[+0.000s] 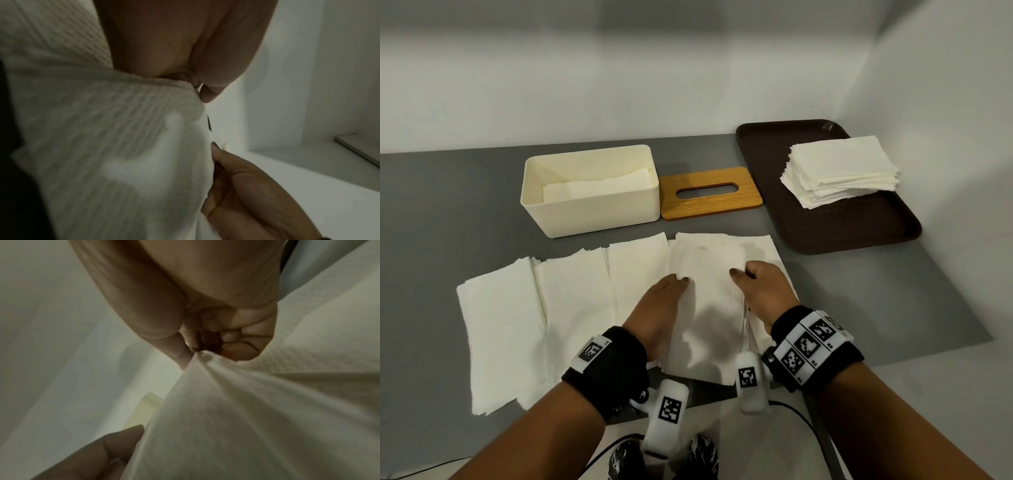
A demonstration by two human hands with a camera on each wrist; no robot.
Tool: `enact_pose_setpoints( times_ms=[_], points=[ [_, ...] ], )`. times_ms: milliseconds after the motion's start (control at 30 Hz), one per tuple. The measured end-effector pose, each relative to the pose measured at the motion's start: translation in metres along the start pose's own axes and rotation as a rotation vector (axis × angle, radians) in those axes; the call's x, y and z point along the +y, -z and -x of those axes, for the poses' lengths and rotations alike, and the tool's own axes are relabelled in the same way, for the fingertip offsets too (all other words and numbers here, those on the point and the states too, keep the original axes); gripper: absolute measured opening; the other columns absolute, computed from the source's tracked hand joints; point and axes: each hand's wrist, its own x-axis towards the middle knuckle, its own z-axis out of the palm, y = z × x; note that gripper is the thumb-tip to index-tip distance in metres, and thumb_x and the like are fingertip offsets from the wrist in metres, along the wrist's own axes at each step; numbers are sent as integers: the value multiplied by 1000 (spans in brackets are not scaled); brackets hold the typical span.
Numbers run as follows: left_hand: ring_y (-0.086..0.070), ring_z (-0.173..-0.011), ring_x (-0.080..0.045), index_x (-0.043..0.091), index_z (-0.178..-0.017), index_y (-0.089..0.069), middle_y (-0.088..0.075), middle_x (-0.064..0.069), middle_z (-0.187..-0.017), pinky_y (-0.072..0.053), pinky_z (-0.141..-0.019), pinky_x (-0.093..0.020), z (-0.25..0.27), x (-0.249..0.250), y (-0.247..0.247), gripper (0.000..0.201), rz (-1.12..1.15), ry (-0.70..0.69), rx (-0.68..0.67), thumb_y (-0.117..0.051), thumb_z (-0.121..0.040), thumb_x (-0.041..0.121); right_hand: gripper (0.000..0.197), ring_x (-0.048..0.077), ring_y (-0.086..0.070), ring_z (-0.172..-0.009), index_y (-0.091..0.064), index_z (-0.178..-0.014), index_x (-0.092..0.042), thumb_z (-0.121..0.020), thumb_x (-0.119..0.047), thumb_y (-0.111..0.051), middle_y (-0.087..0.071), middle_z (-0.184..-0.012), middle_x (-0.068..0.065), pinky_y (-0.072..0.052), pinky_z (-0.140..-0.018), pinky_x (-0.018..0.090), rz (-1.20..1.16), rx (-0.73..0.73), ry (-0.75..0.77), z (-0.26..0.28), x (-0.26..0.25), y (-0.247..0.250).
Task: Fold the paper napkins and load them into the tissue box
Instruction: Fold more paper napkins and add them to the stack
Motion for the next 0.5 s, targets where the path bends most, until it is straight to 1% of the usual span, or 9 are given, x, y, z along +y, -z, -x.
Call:
enact_pose_setpoints(
  times_ms=[67, 133, 167, 200, 267, 300, 367, 433, 500],
  points=[
    [-54, -94, -18, 13, -107, -57, -58, -5, -105, -46, -86, -31, 0, 2, 0, 31, -26, 1, 39, -38, -104, 37, 46, 16, -28, -50, -31, -57, -15, -96, -17, -54, -29, -53, -1, -31, -56, 31, 11, -5, 26, 0, -3, 0],
    [-51, -89, -4, 31, -99, -52, -53, 13, -96, -43, -82, -21, 1, 7, -1, 22, -28, -24, 82, -32, -105, 39, 45, 14, -29, -50, -32, -58, -15, -100, -17, -47, -31, -54, -2, -29, -53, 28, 18, -10, 23, 1, -4, -3],
    [-47, -87, 1, 35, -97, -49, -48, 20, -93, -40, -77, -18, 2, 11, -2, 22, -32, -34, 90, -29, -106, 37, 43, 14, -31, -52, -34, -60, -14, -101, -18, -44, -33, -56, -2, -29, -53, 27, 6, -17, 22, 3, -4, -4],
    [-45, -91, 2, 36, -102, -48, -45, 24, -95, -38, -81, -17, 2, 14, -4, 21, -44, -46, 86, -28, -107, 35, 40, 14, -35, -56, -41, -63, -12, -102, -19, -43, -38, -60, -1, -33, -55, 29, -18, -27, 25, 4, -5, -4],
    [-40, -114, 0, 29, -136, -43, -45, 23, -119, -28, -100, -19, 4, 17, -7, 34, -56, -79, 69, -27, -107, 35, 30, 14, -49, -79, -62, -90, -4, -103, -23, -42, -54, -83, 0, -47, -80, 35, -88, -57, 26, 4, -5, -6],
    [-38, -125, -2, 22, -147, -37, -43, 18, -133, -25, -106, -20, 4, 17, -7, 43, -51, -92, 73, -28, -107, 36, 30, 11, -50, -95, -63, -111, -5, -103, -25, -42, -55, -99, -3, -44, -96, 33, -119, -61, 17, 4, -5, -8],
    [-33, -139, -8, 17, -151, -32, -37, 8, -152, -21, -112, -22, -2, 14, -7, 50, -36, -118, 100, -29, -106, 37, 36, 8, -46, -110, -55, -132, -14, -103, -30, -42, -51, -115, -9, -35, -106, 29, -172, -38, 24, 3, -3, -10],
    [-33, -136, -5, 16, -151, -33, -38, 8, -152, -21, -107, -19, -4, 14, -7, 49, -1, -151, 111, -30, -106, 37, 24, 13, -53, -103, -60, -113, -24, -99, -36, -45, -58, -109, -8, -42, -98, 34, -220, 29, 71, 1, 0, -10],
    [-37, -124, 2, 22, -147, -38, -45, 19, -134, -23, -102, -17, -4, 13, -7, 43, 35, -162, 97, -32, -106, 36, 12, 17, -62, -91, -62, -97, -30, -90, -39, -56, -68, -101, -2, -52, -90, 44, -229, 129, 108, -2, 4, -7]
  ],
)
